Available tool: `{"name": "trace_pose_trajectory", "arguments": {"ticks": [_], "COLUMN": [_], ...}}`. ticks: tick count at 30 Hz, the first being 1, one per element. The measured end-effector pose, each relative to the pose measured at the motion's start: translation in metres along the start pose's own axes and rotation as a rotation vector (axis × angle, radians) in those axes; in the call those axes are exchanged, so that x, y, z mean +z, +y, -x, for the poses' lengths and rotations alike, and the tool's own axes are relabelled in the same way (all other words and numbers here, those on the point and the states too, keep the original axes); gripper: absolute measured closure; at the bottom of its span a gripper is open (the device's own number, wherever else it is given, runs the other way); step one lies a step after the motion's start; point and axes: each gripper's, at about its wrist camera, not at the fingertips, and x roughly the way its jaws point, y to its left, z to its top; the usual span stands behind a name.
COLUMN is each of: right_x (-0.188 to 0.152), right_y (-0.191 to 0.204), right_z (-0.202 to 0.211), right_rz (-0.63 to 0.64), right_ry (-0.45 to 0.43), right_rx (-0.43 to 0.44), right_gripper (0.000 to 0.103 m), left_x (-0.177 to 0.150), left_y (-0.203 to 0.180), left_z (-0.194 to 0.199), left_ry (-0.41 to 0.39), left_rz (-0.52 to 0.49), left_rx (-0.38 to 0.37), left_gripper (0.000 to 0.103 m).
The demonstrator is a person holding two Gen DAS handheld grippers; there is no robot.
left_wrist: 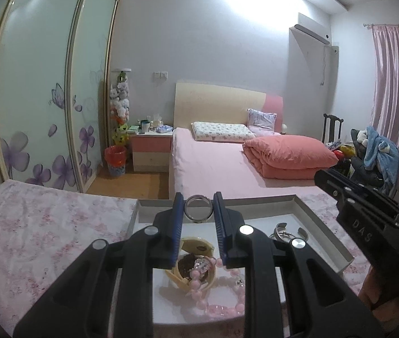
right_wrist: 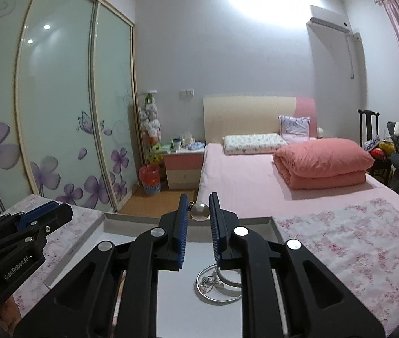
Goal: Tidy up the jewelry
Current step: 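Carry the ring and pearl stud into the tray with both grippers and release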
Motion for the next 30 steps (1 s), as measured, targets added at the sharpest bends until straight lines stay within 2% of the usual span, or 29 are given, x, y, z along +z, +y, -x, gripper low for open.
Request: {"name": "trace_pose_trajectory", "arguments": {"ticks": [12, 26, 27, 30], "right_x": [-0.008, -0.015, -0.015, -0.015], "right_y": [0.005, -0.003, -0.003, -0.003], "right_z": [-0.035, -0.052, -0.053, -0.051], "right_rz": [-0.013, -0.051, -0.055, -0.057], "right_ry": [0.103, 0.186, 0.193, 0.188], "right_rx": [-0.011, -0.014, -0.005, -0.005], "right_gripper": [0.087, 0.086, 0.085, 0.069], "left_x": [-0.003, -0.010, -0.009, -0.009], "left_y": [0.001, 0.004, 0.004, 0.004], "left_z": [-0.031, -0.051, -0.051, -0.052], "left_ry": [0.049, 0.108, 0.110, 0.110], "left_rz": [-0.004, 0.012, 0.013, 0.018], "left_rx": [-0.010, -0.027, -0.028, -0.028], "left_gripper": [0.081, 0.080, 0.079, 0.069]}}
